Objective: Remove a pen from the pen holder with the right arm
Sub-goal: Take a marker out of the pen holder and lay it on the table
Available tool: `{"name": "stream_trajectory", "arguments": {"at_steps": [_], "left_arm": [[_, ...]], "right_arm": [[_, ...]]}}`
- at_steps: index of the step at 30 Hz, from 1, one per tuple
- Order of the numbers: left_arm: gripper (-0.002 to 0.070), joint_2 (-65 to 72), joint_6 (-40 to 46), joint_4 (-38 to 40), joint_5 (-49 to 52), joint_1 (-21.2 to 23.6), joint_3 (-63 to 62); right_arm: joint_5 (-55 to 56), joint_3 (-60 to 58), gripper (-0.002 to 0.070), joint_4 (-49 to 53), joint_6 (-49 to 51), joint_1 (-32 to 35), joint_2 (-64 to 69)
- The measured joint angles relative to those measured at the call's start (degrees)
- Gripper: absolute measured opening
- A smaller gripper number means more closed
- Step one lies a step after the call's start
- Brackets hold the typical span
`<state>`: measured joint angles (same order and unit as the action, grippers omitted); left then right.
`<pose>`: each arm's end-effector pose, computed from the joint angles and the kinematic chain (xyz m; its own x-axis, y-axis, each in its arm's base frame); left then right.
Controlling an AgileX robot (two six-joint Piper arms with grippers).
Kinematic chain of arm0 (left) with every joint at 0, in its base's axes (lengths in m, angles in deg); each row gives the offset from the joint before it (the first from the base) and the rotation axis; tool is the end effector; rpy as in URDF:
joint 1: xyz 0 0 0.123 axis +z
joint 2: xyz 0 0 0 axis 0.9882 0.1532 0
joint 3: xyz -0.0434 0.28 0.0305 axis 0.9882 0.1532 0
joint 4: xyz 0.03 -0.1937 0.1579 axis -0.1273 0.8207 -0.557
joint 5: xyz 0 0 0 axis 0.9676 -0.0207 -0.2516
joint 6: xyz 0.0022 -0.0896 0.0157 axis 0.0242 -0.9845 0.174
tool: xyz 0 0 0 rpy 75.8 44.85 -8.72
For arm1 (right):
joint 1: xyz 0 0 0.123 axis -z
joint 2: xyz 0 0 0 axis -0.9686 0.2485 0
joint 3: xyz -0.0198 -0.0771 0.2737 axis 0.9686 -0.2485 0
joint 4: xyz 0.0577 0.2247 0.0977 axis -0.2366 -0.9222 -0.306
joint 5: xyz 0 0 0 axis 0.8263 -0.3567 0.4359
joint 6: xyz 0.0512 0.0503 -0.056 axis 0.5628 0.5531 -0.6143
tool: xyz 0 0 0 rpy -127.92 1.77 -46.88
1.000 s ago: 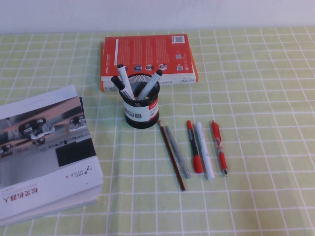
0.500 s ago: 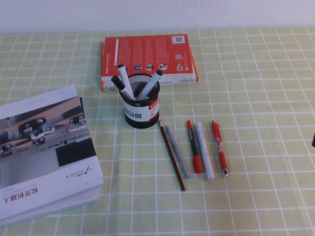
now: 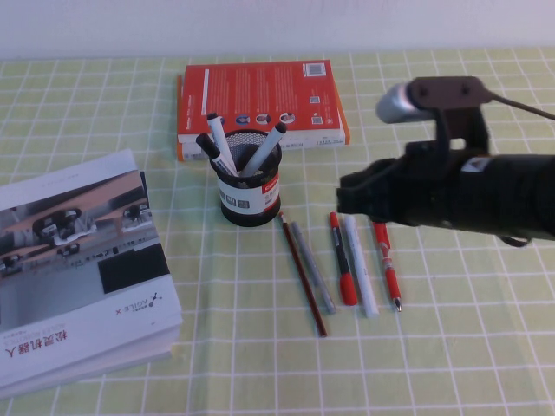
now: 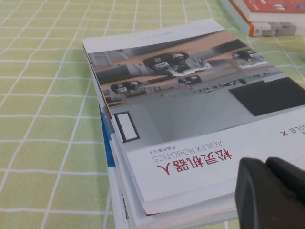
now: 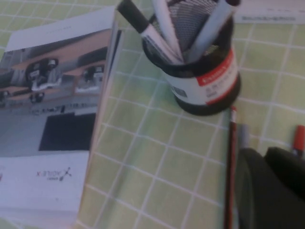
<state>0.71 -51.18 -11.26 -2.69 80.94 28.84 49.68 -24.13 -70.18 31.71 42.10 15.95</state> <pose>0.0520 -0.0040 0.1700 -0.3017 0.0357 -0.9527 0.0546 0.9983 0.0201 0.2550 0.1860 0.2857 -0.6370 -0.0235 -0.7705 -0.4687 0.8054 0.3629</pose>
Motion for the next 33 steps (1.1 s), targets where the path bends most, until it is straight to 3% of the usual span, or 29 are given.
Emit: {"name": "stream_trajectory", "arguments": {"at_steps": [3,6,10,14,33], "left_arm": [[-0.0005,0.0,0.0,0.0,0.0,0.0,0.0],[-0.0005,0.0,0.0,0.0,0.0,0.0,0.0],[-0.0005,0.0,0.0,0.0,0.0,0.0,0.0],[-0.0005,0.0,0.0,0.0,0.0,0.0,0.0],[-0.0005,0.0,0.0,0.0,0.0,0.0,0.0]], "right_arm": [[3.5,5.2,0.0052,-1.9,0.0,-2.7,6.1],[7.9,8.8,0.0145,-4.7,0.0,-3.6,10.5],[15.3,12.0,0.0320,-9.0,0.0,-3.8,16.0],[19.2,14.9,0.0414,-15.2,0.0,-4.3,20.0],[18.5,31.4,0.0418,-19.2,0.0,-4.7,34.6]]}}
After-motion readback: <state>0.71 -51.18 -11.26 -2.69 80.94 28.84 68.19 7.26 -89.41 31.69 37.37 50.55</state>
